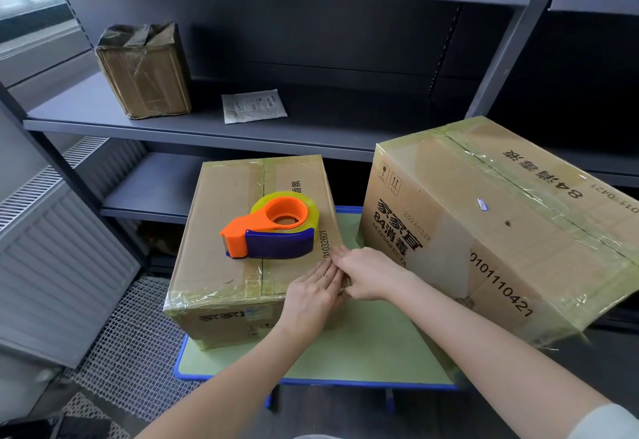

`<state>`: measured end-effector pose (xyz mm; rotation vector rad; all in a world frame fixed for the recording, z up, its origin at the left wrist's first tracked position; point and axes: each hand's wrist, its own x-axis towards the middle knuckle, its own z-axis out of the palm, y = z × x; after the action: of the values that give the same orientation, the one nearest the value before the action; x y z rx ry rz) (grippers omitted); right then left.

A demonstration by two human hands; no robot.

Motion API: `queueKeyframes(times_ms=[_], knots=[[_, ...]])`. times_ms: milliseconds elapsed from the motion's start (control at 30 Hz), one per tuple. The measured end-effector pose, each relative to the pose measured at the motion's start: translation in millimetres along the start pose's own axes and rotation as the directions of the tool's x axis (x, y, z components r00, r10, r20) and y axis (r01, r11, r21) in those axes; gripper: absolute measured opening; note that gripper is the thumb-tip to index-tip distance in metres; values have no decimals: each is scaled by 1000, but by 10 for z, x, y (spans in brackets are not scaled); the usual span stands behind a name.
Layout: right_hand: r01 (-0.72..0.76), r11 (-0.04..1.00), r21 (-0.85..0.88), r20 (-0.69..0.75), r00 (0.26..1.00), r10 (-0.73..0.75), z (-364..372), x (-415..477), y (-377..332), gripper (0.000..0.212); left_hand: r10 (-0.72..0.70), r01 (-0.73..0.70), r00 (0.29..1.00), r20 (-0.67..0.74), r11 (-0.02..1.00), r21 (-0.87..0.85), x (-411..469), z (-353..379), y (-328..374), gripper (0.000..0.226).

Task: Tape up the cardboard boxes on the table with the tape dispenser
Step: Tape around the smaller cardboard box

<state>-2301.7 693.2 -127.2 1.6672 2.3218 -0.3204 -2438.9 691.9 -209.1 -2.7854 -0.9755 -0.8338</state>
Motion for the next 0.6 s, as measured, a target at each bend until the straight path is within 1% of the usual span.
queueKeyframes(times_ms=[133, 267, 333, 400, 500, 567, 600], knots=[[5, 999, 43, -33, 999, -4, -3, -75, -56, 77, 24, -24, 997, 69, 1000, 0, -24, -44, -7, 53], [-5, 998, 56, -37, 999, 7, 26, -55, -56, 78, 40, -43, 982, 184, 999, 10, -38, -152, -81, 66], [3, 998, 58, -41, 999, 0, 53, -34, -52, 79, 36, -41, 976, 212, 999, 15, -66, -207, -144, 66], [33, 998, 60, -23, 999, -32, 79, -24, -63, 81, 8, -4, 977, 211, 1000, -19, -113, -261, -190, 65], [73, 996, 53, -12, 997, -73, 98, -24, -67, 77, -2, 15, 974, 225, 998, -57, -181, -282, -216, 63], [82, 995, 63, -19, 997, -81, 101, -45, -69, 75, 20, 1, 958, 285, 997, -75, -168, -378, -214, 66], [83, 994, 66, -18, 997, -81, 96, -59, -71, 75, 25, 11, 954, 300, 993, -120, -165, -410, -237, 61]])
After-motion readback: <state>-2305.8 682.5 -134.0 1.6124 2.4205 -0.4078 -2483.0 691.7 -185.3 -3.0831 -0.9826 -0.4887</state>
